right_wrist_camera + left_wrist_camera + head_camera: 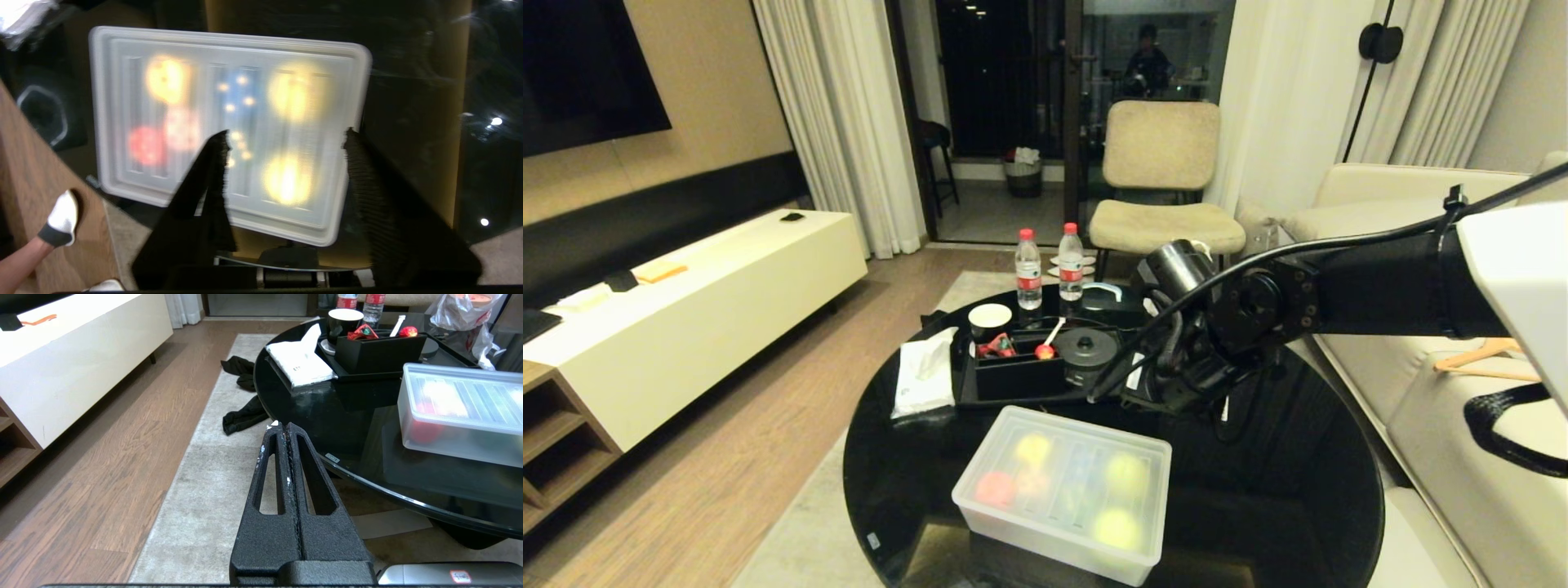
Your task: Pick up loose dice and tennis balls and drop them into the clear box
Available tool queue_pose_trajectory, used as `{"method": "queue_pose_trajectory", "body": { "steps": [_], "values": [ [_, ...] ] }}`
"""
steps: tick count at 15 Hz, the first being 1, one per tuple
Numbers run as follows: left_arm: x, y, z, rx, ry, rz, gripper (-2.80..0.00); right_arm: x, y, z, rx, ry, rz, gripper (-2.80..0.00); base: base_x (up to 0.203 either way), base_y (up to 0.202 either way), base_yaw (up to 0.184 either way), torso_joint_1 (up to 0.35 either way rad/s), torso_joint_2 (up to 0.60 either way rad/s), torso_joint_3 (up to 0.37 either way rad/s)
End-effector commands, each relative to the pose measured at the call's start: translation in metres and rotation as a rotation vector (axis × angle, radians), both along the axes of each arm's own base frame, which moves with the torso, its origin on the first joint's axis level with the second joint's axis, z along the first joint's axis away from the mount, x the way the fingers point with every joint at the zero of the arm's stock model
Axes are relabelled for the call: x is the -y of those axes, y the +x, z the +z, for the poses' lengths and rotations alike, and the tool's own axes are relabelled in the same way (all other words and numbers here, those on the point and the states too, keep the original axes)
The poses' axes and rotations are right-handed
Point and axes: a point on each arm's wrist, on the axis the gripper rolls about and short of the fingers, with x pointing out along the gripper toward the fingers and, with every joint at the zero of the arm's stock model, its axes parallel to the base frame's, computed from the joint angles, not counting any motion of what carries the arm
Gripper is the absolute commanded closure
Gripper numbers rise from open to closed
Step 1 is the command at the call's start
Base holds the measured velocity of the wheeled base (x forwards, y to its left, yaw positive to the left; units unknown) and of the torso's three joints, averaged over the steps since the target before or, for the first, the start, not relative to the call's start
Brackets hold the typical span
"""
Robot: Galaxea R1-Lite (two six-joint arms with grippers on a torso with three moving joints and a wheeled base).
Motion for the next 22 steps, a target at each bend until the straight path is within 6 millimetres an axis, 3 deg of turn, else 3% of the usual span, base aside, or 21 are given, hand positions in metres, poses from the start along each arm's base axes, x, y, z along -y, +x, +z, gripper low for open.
{"method": "queue_pose_trajectory", "body": {
  "steps": [1,7,9,12,17,22],
  "values": [
    [0.000,0.000,0.000,-0.002,0.000,0.000,0.00,-0.026,0.010,-0.008,-0.009,-0.002,0.044,0.00,0.000,0.000,0.000,0.000,0.00,0.000],
    [0.000,0.000,0.000,-0.002,0.000,0.000,0.00,-0.081,0.017,-0.052,-0.090,-0.057,0.149,0.00,0.000,0.000,0.000,0.000,0.00,0.000],
    [0.000,0.000,0.000,-0.002,0.000,0.000,0.00,-0.090,0.019,-0.071,-0.121,-0.079,0.164,0.00,0.000,0.000,0.000,0.000,0.00,0.000],
    [0.000,0.000,0.000,-0.004,0.000,0.000,0.00,-0.097,0.026,-0.104,-0.178,-0.116,0.168,0.00,0.000,0.000,0.000,0.000,0.00,0.000],
    [0.000,0.000,0.000,-0.002,0.000,0.000,0.00,-0.101,0.031,-0.124,-0.205,-0.134,0.169,0.00,0.000,0.000,0.000,0.000,0.00,0.000],
    [0.000,0.000,0.000,-0.003,0.000,0.000,0.00,-0.101,0.031,-0.126,-0.212,-0.140,0.169,0.00,0.000,0.000,0.000,0.000,0.00,0.000]
  ]
}}
